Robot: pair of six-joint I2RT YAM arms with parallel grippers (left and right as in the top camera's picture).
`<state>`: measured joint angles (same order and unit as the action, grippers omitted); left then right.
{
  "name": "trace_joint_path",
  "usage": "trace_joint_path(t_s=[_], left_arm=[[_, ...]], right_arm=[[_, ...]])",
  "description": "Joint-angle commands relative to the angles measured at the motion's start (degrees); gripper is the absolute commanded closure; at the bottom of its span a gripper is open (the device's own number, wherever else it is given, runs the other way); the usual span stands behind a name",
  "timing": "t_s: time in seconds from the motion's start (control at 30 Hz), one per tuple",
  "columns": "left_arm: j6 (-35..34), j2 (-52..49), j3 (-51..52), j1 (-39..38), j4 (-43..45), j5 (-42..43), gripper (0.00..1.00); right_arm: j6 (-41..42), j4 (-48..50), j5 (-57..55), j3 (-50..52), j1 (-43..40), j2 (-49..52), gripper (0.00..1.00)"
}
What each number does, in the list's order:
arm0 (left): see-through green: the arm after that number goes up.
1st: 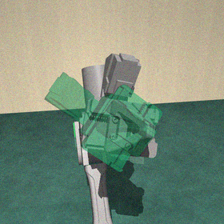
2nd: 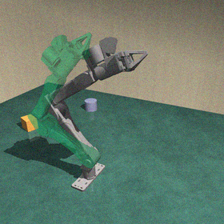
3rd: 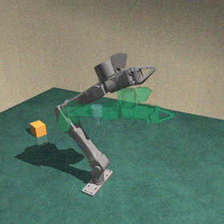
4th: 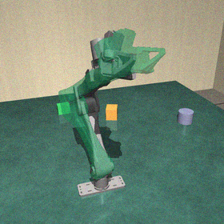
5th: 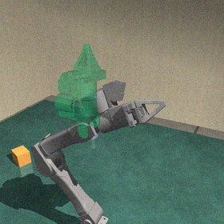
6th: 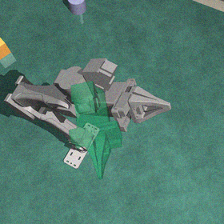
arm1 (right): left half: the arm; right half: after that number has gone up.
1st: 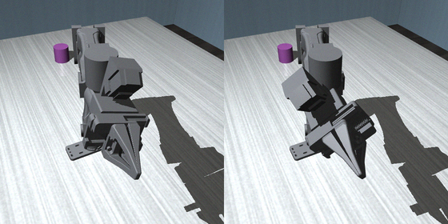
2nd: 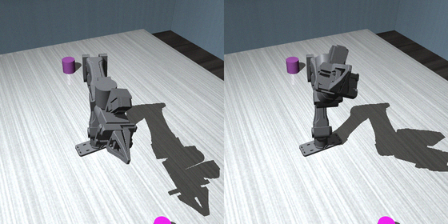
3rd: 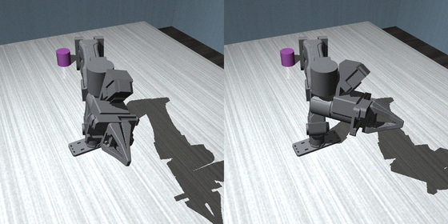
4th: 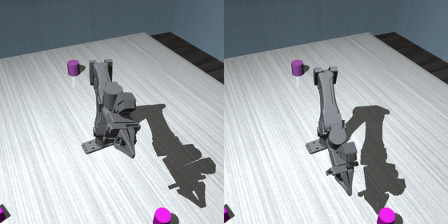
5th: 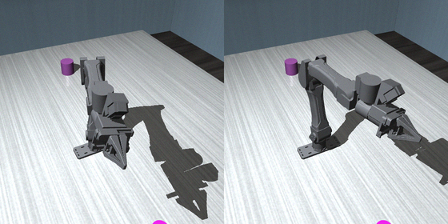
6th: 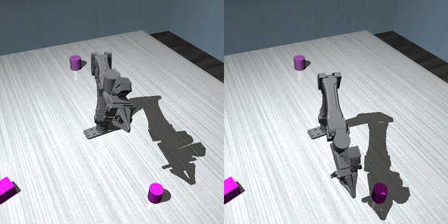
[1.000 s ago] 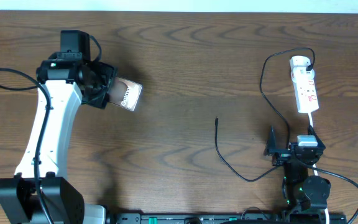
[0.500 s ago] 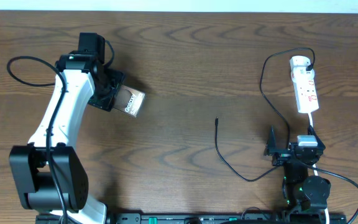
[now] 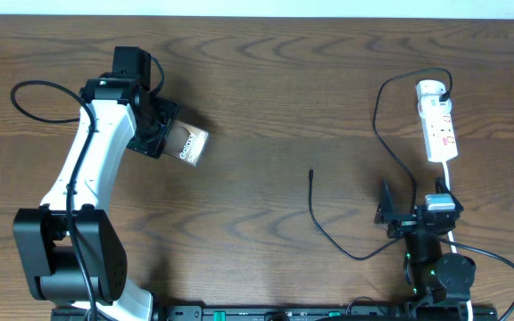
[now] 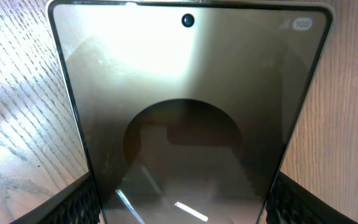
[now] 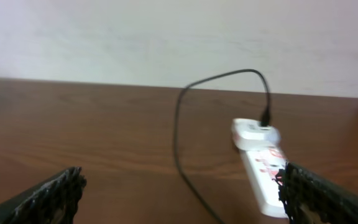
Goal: Plug charger to phone and switch on socket
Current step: 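Move the right gripper from rest toward the held phone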
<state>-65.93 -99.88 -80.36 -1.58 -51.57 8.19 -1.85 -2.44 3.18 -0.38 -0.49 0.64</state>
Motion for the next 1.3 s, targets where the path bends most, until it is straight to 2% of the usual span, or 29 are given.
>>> trace_joint_path(t_s=[0.0,0.23,0.47,0.8,1.07,1.27], left_arm=[[0.4,0.6,-0.4,-0.1,0.6,-1.2,0.93],[0.3,0.7,-0.4,-0.1,1.3,-1.2,0.93],[0.3,0.7,-0.4,-0.1,1.6,-1.2,0.93],[0.3,0.7,-0.4,-0.1,2.0,-1.2,0.93],[0.4,0.7,-0.4,-0.1,2.4,-1.2,0.93],[0.8,0.7,-0.4,-0.1,2.4,-1.2,0.93]], right_arm=[[11.4,1.6,4.7,0.0,0.9,-0.3,0.01],[12.5,1.3,9.2,-5.1,0.9,0.2,0.01],[12.5,-5.5,9.7,-15.2,0.9,8.1,0.01],[11.7,-15.3,10.4,-31.8,1.9,33.2,0.01],[10.6,-15.9,11.3,-43.0,10.6,55.8,0.01],[10.6,-16.1,23.7,-50.5,12.3,72.7,0.01]])
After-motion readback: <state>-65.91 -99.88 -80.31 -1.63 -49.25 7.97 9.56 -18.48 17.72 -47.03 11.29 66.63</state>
